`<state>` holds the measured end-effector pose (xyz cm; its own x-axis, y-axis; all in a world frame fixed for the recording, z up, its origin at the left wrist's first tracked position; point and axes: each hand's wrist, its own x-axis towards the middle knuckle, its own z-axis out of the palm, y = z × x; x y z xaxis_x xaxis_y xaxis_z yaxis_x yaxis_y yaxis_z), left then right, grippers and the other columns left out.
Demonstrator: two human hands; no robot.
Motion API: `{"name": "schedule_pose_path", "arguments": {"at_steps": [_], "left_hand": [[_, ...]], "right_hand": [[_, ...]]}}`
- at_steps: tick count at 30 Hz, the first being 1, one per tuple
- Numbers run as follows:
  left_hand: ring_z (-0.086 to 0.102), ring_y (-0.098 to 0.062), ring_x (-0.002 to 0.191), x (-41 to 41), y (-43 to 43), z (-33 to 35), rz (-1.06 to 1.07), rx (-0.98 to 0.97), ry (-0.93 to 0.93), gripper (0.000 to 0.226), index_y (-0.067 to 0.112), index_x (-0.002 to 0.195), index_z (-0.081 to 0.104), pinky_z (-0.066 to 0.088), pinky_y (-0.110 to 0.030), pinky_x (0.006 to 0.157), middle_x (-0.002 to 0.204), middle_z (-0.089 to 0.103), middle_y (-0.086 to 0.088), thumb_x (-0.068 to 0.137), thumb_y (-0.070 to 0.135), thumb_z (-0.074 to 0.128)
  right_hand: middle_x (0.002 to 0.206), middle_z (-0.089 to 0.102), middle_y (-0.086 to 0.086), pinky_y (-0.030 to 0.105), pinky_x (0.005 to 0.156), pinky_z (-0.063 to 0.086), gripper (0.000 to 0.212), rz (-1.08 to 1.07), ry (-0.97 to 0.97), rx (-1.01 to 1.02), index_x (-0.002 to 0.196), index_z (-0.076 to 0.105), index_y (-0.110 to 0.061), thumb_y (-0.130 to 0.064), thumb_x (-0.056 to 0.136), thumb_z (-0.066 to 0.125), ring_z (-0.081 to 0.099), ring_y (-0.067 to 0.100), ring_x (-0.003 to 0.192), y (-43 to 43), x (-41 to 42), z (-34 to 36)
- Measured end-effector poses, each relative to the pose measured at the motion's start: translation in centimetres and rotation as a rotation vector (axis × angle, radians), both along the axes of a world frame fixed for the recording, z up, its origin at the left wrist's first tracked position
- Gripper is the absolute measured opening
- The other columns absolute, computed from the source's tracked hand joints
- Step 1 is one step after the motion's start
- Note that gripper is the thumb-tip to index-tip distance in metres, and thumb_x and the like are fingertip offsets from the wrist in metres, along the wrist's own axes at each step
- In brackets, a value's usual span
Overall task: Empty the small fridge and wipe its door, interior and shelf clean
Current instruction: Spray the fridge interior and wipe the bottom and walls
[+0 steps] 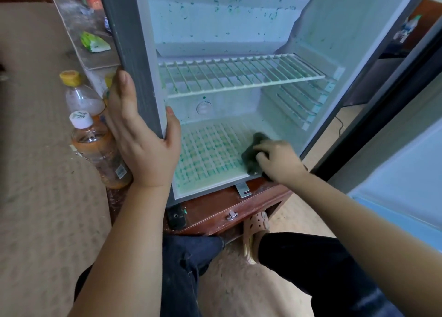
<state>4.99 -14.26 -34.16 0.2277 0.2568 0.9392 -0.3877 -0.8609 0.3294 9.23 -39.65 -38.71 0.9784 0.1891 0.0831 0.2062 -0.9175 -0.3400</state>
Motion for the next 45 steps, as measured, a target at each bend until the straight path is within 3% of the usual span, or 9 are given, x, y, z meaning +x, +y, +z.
{"name": "schedule_pose_path", "arguments": {"at_steps": [3, 10, 13, 17, 20, 29, 32, 36, 45], "left_hand": [[0.038, -0.033, 0.132, 0.1, 0.2, -0.2, 0.013, 0.022, -0.01, 0.057, 0.002, 0.137, 0.027, 0.031, -0.038, 0.113, 0.142, 0.035, -0.014, 0.091, 0.01, 0.061], [0.035, -0.019, 0.132, 0.7, 0.5, -0.3, 0.016, 0.021, -0.049, 0.061, -0.001, 0.135, 0.026, 0.032, -0.037, 0.112, 0.141, 0.035, -0.014, 0.087, 0.005, 0.064], [0.04, -0.023, 0.131, 0.8, 0.3, -0.3, 0.022, 0.035, -0.071, 0.062, -0.002, 0.134, 0.028, 0.038, -0.04, 0.108, 0.14, 0.035, -0.011, 0.086, 0.005, 0.066], [0.039, -0.021, 0.133, 1.1, 0.6, -0.5, 0.019, 0.046, -0.084, 0.061, -0.001, 0.133, 0.029, 0.039, -0.04, 0.107, 0.14, 0.039, -0.014, 0.085, 0.003, 0.066], [0.028, -0.009, 0.139, 1.3, 0.8, -0.7, -0.011, 0.036, -0.09, 0.061, -0.002, 0.133, 0.027, 0.034, -0.041, 0.111, 0.138, 0.031, -0.016, 0.086, 0.001, 0.064], [0.038, -0.024, 0.134, 1.1, 0.8, -0.6, -0.009, 0.073, -0.084, 0.064, -0.007, 0.133, 0.023, 0.041, -0.048, 0.107, 0.137, 0.032, -0.018, 0.085, 0.002, 0.064], [0.026, -0.007, 0.142, 1.0, 0.8, -0.6, -0.016, 0.042, -0.064, 0.063, -0.005, 0.135, 0.022, 0.035, -0.041, 0.112, 0.14, 0.03, -0.015, 0.088, 0.004, 0.062], [0.031, -0.013, 0.137, 0.5, 0.6, -0.5, -0.014, 0.019, -0.025, 0.061, -0.001, 0.136, 0.024, 0.032, -0.038, 0.113, 0.144, 0.035, -0.013, 0.09, 0.009, 0.063], [0.038, -0.033, 0.133, -0.5, 0.3, 0.0, -0.037, -0.018, 0.044, 0.059, 0.008, 0.138, 0.023, 0.031, -0.042, 0.113, 0.141, 0.03, -0.011, 0.094, 0.017, 0.06]], "right_hand": [[0.135, 0.052, 0.002, 0.044, 0.106, 0.036, 0.042, -0.087, 0.066, -0.091, 0.123, 0.06, -0.021, -0.045, 0.09, 0.053, 0.038, 0.031, 0.13, 0.4, 0.3, -3.1], [0.123, 0.052, 0.017, 0.035, 0.078, 0.042, 0.042, -0.08, 0.057, -0.205, 0.127, 0.053, -0.013, -0.005, 0.087, 0.048, 0.051, 0.038, 0.107, 1.3, 5.3, -2.0], [0.147, 0.033, 0.013, 0.042, 0.095, 0.041, 0.048, -0.124, 0.005, -0.302, 0.14, 0.041, -0.014, -0.007, 0.092, 0.044, 0.037, 0.036, 0.127, 2.1, 10.0, -1.2], [0.161, 0.005, 0.004, 0.046, 0.118, 0.015, 0.052, -0.075, 0.232, -0.431, 0.152, 0.019, -0.017, -0.027, 0.102, 0.028, 0.008, 0.031, 0.146, 3.0, 14.5, -3.3], [0.156, 0.019, 0.012, 0.05, 0.113, 0.022, 0.048, -0.165, 0.225, -0.438, 0.148, 0.026, -0.014, -0.029, 0.102, 0.026, 0.018, 0.033, 0.142, 3.4, 16.3, -3.6], [0.124, 0.057, 0.017, 0.037, 0.099, 0.038, 0.027, -0.224, 0.184, -0.611, 0.12, 0.056, -0.002, -0.008, 0.099, 0.039, 0.048, 0.033, 0.118, 2.8, 13.4, -1.2], [0.111, 0.063, 0.014, 0.034, 0.088, 0.04, 0.019, -0.189, 0.144, -0.646, 0.103, 0.061, -0.006, -0.003, 0.095, 0.045, 0.055, 0.031, 0.107, 0.7, 9.9, -1.8], [0.106, 0.064, 0.015, 0.031, 0.069, 0.043, 0.023, -0.284, 0.134, -0.43, 0.105, 0.063, -0.003, 0.0, 0.088, 0.049, 0.056, 0.034, 0.102, -2.9, 5.5, -3.1], [0.098, 0.068, 0.005, 0.024, 0.068, 0.04, 0.024, -0.088, 0.222, -0.047, 0.11, 0.065, -0.016, -0.016, 0.087, 0.059, 0.058, 0.02, 0.083, -5.1, -1.9, 0.1]]}}
